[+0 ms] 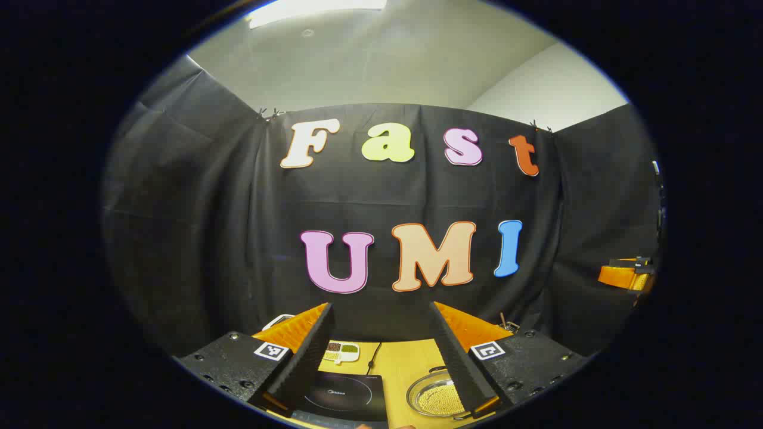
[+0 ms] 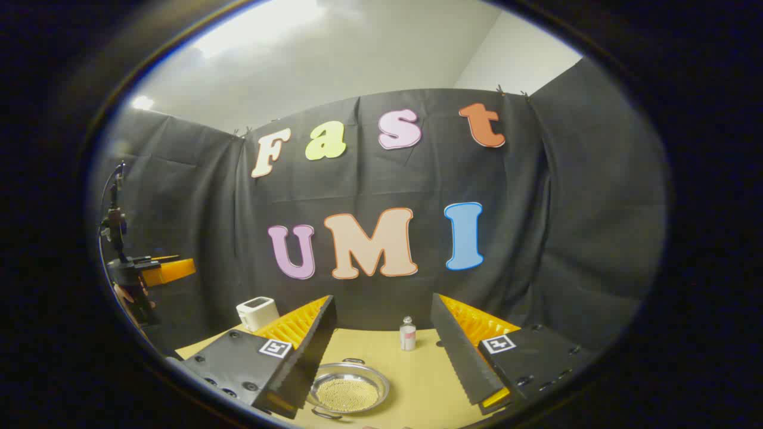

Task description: First push the handle of the pot to place it horizontally, then grasp the pot with both hands and set it on the induction cooktop.

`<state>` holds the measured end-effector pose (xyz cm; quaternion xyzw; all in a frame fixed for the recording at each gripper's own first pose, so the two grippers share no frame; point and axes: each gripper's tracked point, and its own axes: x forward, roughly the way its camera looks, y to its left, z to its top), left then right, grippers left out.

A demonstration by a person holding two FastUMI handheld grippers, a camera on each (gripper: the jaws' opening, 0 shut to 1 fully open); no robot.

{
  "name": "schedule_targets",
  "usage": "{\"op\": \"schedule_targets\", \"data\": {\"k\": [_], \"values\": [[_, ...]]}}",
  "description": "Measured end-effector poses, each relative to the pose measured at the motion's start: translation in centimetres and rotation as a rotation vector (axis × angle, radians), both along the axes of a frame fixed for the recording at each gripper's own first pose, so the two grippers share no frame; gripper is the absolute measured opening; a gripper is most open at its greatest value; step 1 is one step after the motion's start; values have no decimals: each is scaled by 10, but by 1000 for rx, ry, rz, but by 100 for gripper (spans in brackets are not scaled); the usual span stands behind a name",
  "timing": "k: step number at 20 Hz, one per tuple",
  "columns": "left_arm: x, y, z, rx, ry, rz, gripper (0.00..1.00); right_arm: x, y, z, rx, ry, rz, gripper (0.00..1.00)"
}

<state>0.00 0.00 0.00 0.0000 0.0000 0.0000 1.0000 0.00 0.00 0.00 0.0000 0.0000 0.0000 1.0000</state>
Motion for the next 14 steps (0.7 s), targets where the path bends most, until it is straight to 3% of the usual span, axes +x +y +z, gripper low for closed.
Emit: {"op": "schedule_targets", "data": {"k": [14], "values": [[29,22,5,12,-45,40,98,63,0,-15,53,46,38,92]]}}
